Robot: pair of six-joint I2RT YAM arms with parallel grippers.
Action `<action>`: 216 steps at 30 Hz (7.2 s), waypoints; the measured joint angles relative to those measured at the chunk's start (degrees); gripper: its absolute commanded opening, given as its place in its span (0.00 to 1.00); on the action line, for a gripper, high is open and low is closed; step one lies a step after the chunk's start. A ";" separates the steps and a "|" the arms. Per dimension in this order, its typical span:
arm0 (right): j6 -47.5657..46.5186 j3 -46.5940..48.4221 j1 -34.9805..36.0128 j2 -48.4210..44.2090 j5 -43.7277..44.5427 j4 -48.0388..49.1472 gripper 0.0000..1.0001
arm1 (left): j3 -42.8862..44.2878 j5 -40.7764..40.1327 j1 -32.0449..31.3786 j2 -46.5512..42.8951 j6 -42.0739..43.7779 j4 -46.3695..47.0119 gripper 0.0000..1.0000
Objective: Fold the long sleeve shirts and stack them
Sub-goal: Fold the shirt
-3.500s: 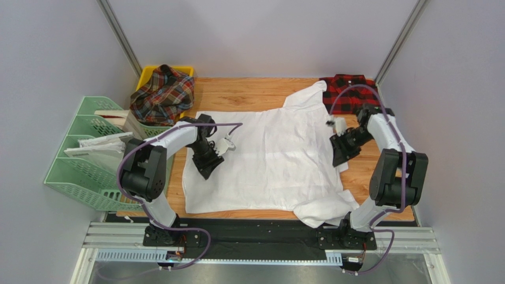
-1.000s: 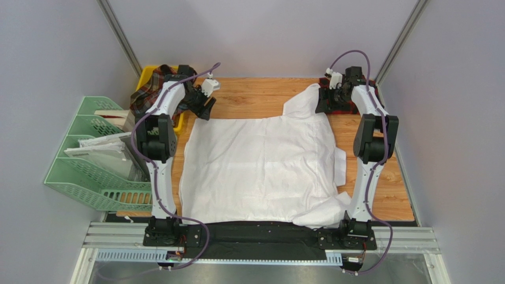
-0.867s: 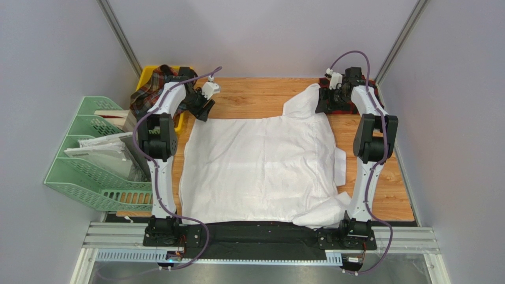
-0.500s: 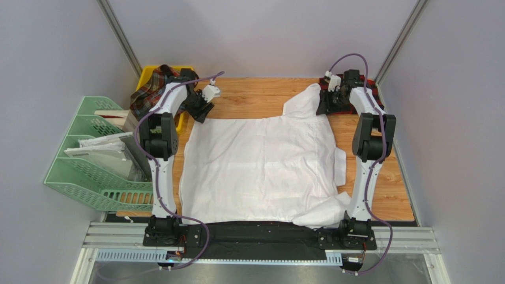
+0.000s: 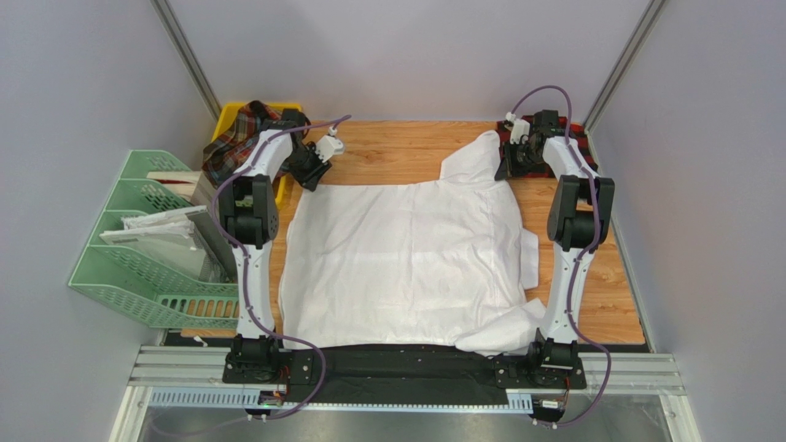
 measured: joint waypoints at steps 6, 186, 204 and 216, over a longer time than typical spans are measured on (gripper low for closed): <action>0.11 1.07 0.00 0.00 0.22 0.26 0.00 | 1.77 1.44 0.00 1.53 0.76 -0.50 0.10; -4.37 8.20 8.17 4.26 4.85 6.69 0.81 | -27.12 22.12 0.17 -35.36 5.14 -0.79 0.99; -5.95 -7.30 9.51 -17.81 3.08 4.35 0.00 | -28.37 19.37 0.17 -41.33 -2.45 3.21 0.99; -25.09 -54.23 13.60 -58.86 -7.85 -14.53 0.70 | -36.20 20.83 0.17 -51.23 -6.67 4.98 0.99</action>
